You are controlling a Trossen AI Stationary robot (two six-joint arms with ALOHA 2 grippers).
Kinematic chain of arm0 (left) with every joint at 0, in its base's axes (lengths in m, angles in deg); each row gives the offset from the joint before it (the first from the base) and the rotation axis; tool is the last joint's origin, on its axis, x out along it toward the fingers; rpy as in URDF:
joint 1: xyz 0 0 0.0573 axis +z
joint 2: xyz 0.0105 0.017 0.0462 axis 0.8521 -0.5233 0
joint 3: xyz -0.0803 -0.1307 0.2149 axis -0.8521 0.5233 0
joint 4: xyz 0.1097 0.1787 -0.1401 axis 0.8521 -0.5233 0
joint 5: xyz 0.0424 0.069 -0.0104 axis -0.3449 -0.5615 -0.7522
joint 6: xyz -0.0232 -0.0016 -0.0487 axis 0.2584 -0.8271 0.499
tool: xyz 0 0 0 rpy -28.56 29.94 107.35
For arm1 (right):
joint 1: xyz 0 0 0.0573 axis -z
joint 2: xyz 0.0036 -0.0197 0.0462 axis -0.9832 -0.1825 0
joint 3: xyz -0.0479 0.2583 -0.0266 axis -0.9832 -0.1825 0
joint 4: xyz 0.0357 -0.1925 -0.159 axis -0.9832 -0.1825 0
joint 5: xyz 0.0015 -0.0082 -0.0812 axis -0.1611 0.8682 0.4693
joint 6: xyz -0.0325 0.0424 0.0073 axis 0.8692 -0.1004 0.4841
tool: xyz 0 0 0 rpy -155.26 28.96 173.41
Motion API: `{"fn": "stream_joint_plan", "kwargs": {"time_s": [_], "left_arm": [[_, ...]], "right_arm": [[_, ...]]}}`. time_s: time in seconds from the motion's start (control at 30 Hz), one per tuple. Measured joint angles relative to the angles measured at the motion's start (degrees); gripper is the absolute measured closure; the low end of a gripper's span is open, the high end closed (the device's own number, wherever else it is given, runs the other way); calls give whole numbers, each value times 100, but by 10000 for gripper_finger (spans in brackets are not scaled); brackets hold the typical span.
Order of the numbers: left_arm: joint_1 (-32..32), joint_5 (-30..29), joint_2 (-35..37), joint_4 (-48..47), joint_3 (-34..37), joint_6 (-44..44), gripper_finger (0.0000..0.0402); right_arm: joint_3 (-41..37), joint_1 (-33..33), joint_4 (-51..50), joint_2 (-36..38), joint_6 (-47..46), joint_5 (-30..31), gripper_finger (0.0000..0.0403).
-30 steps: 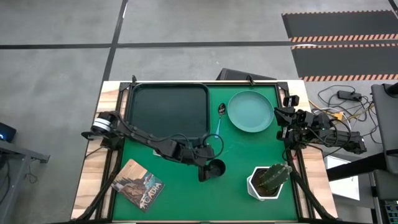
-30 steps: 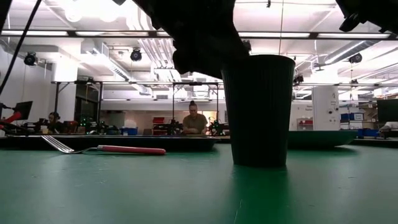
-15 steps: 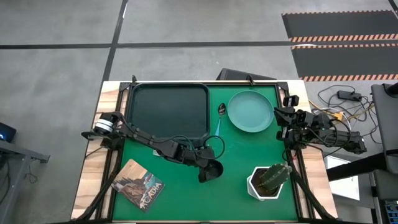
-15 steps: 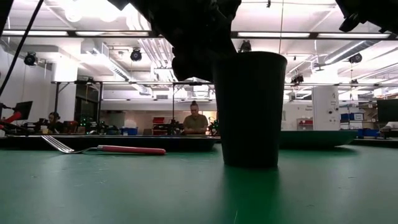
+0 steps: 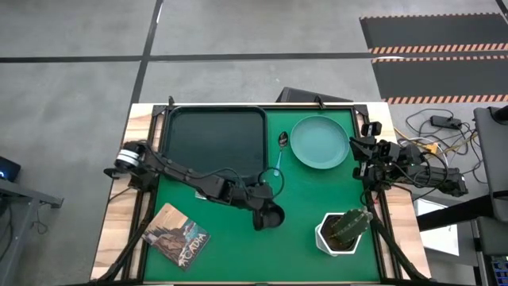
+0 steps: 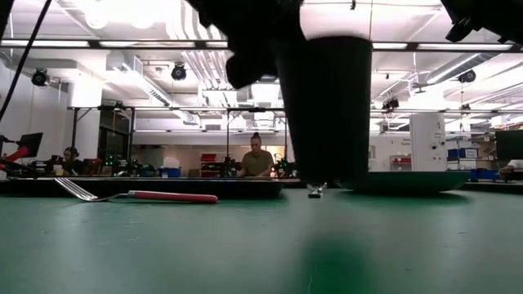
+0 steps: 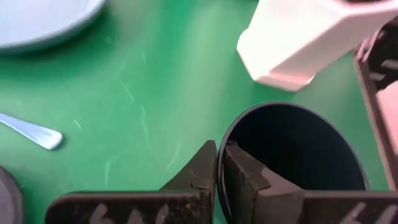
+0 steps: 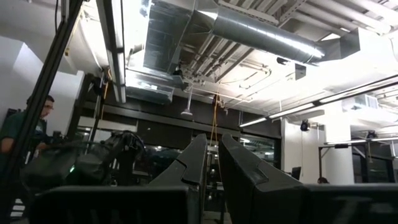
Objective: Pick and place plate/cup/fork/spoon on tray
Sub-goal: Put the black cup on the black serving tray
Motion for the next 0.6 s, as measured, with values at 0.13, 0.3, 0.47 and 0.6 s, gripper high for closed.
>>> {"fn": "stream_joint_plan", "kwargs": {"time_s": [0.13,0.3,0.47,0.6], "left_arm": [[159,-2,443,-311,1,-5,396],[454,-294,1121,-1203,24,-125,396],[690,-1134,1809,-2127,153,-432,395],[1044,-1449,2532,-2180,695,-476,395]], "right_arm": [[0,0,0,0,-7,0,371],[0,1,2,0,-36,1,371],[0,1,-4,0,-40,-6,371],[0,-1,0,0,-96,-1,371]]}}
